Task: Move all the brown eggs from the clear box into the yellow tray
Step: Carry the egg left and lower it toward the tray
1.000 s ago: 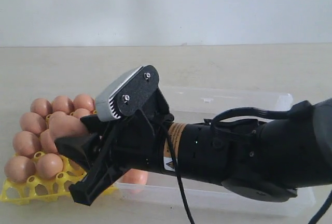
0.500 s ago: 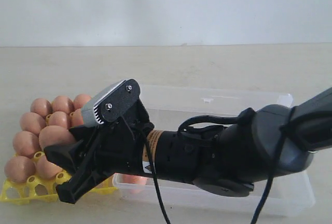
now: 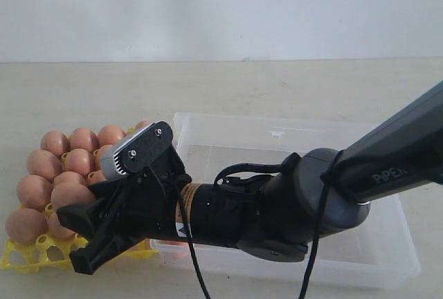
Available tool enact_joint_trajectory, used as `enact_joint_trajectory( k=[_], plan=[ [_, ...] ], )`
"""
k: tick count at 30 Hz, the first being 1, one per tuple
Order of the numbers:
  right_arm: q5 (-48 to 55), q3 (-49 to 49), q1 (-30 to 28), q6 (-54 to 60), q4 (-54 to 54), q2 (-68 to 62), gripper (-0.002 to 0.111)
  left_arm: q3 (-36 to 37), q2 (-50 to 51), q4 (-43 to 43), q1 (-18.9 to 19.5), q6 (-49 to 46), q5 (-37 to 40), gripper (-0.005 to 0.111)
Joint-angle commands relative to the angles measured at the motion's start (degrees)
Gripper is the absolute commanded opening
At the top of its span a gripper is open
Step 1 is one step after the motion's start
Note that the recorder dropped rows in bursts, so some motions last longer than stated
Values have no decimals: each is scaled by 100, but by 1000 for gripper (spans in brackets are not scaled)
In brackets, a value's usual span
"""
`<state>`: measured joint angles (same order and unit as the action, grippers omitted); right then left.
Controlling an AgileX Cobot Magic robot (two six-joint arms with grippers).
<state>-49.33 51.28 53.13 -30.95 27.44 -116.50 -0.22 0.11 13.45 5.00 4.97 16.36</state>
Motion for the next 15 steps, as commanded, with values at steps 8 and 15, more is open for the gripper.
enact_joint_trajectory(
  k=[8, 15],
  plan=[
    [3, 28, 2, -46, -76, -17, 0, 22, -11, -11, 13, 12, -12, 22],
    [-103, 28, 2, -46, -142, -213, 0, 22, -11, -11, 13, 12, -12, 22]
  ],
)
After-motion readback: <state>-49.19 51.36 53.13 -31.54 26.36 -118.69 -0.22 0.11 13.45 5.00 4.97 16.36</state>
